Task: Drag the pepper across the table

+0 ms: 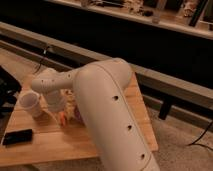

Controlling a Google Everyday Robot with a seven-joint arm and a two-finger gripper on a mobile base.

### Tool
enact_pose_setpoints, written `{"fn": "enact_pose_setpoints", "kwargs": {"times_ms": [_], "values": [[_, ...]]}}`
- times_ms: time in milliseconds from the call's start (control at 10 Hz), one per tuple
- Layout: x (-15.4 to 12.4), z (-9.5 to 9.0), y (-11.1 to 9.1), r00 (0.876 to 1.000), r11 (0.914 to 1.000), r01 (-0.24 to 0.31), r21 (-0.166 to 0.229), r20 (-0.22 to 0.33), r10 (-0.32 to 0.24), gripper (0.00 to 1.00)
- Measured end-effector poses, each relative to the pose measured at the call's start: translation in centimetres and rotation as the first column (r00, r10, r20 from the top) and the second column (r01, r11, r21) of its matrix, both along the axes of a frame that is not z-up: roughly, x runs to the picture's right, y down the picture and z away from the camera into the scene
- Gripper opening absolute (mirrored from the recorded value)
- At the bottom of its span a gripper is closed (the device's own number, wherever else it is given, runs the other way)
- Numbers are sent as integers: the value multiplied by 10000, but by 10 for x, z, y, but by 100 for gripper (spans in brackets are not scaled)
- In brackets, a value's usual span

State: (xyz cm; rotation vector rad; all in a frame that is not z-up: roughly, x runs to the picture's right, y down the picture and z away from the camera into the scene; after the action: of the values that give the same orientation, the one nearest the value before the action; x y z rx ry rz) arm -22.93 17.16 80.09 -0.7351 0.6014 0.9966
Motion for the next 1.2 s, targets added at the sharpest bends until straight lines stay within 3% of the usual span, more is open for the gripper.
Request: {"fn": "enact_pose_setpoints", "kwargs": {"times_ms": [200,500,600,1200], "values": [[2,0,1,10000,10000,7,16,9,-7,43],[8,-2,4,9999,9999,112,-60,-117,-112,15],[8,-3,4,9999,9999,126,-40,-111,-127,11],[13,-6,0,9992,9992,330,206,-224,-325,10]]}}
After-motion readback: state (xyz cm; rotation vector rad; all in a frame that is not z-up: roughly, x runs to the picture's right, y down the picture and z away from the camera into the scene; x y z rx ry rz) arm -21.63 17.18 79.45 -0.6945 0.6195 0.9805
